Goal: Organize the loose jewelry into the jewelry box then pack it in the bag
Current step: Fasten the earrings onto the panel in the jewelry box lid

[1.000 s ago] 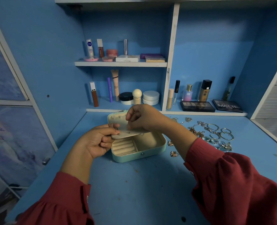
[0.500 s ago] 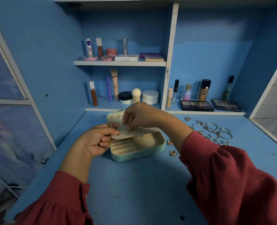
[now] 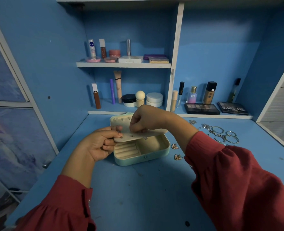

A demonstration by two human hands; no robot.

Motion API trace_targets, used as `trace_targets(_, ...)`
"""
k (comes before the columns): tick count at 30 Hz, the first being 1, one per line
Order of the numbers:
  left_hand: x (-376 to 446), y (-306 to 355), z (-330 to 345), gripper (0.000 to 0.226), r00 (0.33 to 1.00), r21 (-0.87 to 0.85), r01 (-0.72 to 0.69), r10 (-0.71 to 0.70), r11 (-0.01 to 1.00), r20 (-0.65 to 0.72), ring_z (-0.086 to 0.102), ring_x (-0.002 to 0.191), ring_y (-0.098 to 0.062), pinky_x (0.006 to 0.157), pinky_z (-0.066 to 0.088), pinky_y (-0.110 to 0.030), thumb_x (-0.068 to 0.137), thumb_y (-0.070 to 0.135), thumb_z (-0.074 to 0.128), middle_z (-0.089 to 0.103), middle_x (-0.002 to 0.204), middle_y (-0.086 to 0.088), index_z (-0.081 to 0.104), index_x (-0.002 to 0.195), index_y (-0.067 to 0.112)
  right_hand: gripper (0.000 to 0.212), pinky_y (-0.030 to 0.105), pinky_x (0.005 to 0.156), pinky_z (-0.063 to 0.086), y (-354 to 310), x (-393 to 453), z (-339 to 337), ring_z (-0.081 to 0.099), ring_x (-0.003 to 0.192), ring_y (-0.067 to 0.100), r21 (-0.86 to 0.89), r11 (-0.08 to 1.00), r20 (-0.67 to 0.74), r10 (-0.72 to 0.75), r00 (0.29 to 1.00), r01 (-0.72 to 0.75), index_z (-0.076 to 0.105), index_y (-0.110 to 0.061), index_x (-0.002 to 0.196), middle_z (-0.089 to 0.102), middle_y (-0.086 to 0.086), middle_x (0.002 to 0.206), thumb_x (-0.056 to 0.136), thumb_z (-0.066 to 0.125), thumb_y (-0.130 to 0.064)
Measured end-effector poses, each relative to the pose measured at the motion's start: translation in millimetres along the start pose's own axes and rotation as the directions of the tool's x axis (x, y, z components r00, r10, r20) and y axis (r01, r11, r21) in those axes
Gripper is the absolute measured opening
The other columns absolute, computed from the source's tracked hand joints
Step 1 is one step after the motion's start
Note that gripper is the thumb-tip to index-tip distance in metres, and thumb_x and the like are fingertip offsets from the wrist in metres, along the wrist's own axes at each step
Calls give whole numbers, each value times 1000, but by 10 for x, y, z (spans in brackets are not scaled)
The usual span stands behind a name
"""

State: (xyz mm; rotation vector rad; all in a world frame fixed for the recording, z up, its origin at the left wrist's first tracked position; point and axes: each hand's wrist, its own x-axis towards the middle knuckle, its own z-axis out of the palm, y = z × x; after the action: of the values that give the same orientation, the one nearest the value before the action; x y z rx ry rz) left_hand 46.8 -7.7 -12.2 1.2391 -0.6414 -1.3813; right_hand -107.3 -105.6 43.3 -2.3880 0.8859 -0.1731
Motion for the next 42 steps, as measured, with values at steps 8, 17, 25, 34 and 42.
trace_targets(8,24,-12,-10,26,1000,-67,14,-16,998,-16,25,24,-1,26,19,-10,88,-10,46,38,43,8,57,81,13,9,22,71,49,-7,22,14,63,82,13,-65,998,14,-19,1000,20,72,-15,91,72,0,92,86,66,-18)
trace_targets(17,18,-10,8,26,999,-75,19,-22,997,-28,25,23,-1,26,17,-9,88,-10,44,45,44,7,56,81,12,12,24,71,47,-110,67,-10,58,79,13,-194,981,121,-1,993,25,70,-13,95,69,3,94,87,65,-21)
trace_targets(25,46,-27,10,26,998,-39,-4,1,999,-69,24,24,0,26,16,-9,87,-12,46,53,48,4,56,84,12,29,24,61,41,-182,79,34,54,73,16,-287,957,128,73,989,-33,71,-4,99,63,4,84,86,63,-29)
trace_targets(34,46,-29,13,26,996,-21,-16,14,1000,-89,23,25,0,26,16,-10,88,-12,47,50,51,4,57,82,12,22,23,56,35,-239,121,102,48,64,14,-362,932,105,76,992,-33,56,-11,74,55,2,72,88,61,-26)
trace_targets(42,48,-7,-10,26,999,-74,25,-27,997,-23,27,25,0,25,18,-10,89,-7,47,43,48,7,57,80,15,15,21,60,43,-22,-103,-19,59,75,10,-214,977,-36,-15,999,7,71,-17,86,71,-2,89,89,63,-28)
